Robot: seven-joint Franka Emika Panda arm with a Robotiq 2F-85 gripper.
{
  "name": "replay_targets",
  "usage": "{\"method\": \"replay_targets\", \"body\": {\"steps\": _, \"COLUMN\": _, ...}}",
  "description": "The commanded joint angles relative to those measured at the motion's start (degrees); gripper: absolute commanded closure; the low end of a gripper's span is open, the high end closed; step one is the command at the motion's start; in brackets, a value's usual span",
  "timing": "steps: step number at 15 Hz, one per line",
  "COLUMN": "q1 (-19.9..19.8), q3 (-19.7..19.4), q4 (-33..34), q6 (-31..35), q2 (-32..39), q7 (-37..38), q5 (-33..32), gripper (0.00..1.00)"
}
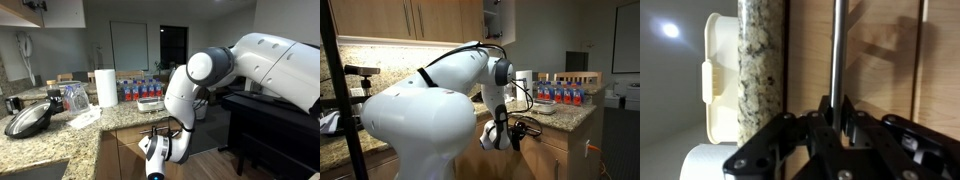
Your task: Open the drawer on the right.
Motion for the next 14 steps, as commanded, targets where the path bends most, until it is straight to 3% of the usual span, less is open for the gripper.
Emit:
{"method": "replay_targets", "body": {"steps": 1, "q1": -0.95, "q3": 0.41, "q4": -2.11, "q6": 0.59, "q2": -0.36, "q7": -1.57, "q5": 0.48, "gripper": 0.93}}
{"method": "replay_targets", "body": {"steps": 14, "q1": -1.0, "q3": 2.11, "q4": -6.03, "q6": 0.95, "q2": -2.2, "q7": -1.83, "q5": 2.79, "gripper": 0.92}}
